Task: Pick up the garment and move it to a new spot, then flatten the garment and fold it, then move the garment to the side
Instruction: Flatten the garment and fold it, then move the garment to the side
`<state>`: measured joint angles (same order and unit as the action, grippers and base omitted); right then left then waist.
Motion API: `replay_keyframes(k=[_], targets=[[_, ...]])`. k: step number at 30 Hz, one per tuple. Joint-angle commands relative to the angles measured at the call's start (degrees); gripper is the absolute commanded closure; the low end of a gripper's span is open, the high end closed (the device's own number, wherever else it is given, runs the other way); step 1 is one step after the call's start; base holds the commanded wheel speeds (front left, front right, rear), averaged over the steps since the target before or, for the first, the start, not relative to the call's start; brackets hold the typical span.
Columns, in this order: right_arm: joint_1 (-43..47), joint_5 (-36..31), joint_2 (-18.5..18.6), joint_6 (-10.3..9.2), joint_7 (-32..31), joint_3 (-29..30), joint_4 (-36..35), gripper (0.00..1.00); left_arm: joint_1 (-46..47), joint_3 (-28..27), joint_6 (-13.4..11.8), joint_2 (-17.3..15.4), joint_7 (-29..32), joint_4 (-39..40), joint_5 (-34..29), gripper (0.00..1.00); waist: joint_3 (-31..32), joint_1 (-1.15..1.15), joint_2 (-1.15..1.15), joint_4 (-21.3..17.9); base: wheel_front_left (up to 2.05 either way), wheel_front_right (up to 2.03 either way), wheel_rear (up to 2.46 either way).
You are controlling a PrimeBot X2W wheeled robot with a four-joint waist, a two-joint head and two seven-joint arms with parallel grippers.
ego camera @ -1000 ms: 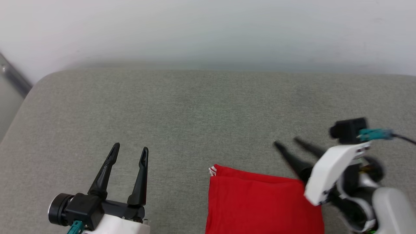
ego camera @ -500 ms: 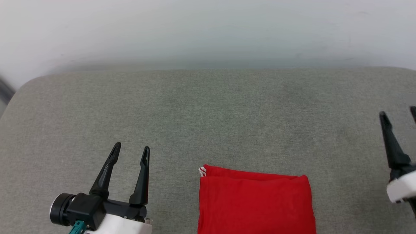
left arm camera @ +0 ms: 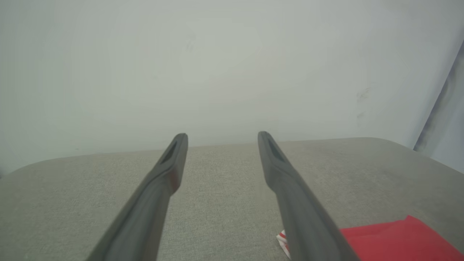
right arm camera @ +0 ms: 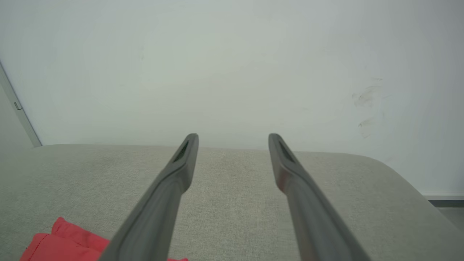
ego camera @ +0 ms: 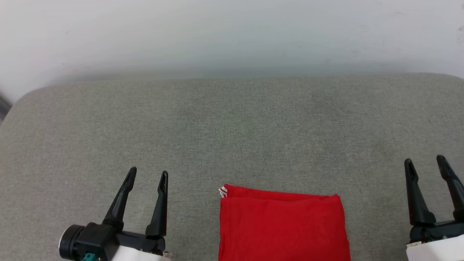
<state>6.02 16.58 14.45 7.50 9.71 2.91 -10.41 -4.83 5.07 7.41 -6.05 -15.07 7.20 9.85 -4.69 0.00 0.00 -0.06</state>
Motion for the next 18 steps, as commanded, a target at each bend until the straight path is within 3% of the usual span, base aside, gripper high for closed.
replay_keyframes(k=[1, 12, 18], targets=[[0.9, 0.1, -1.0, -0.02, 0.8, -0.3, 0.0, 0.00, -1.0, 0.0, 0.1, 0.2, -0.1, -0.1, 0.2, 0.00, 0.1, 0.00, 0.00, 0.1, 0.00, 0.00, 0.00], [1.4, 0.1, -2.0, -0.02, 1.2, -1.6, 1.0, 0.00, -1.4, 0.7, 0.1, -0.1, -0.1, -0.8, 0.2, 0.00, 0.9, 0.00, 0.00, 0.7, 0.00, 0.00, 0.00], [2.2, 1.9, -0.6, -0.02, -3.1, -2.2, 0.1, 0.00, -0.9, 0.7, 0.1, -0.2, -0.1, -0.9, 0.2, 0.00, 0.4, 0.00, 0.00, 1.3, 0.00, 0.00, 0.00]])
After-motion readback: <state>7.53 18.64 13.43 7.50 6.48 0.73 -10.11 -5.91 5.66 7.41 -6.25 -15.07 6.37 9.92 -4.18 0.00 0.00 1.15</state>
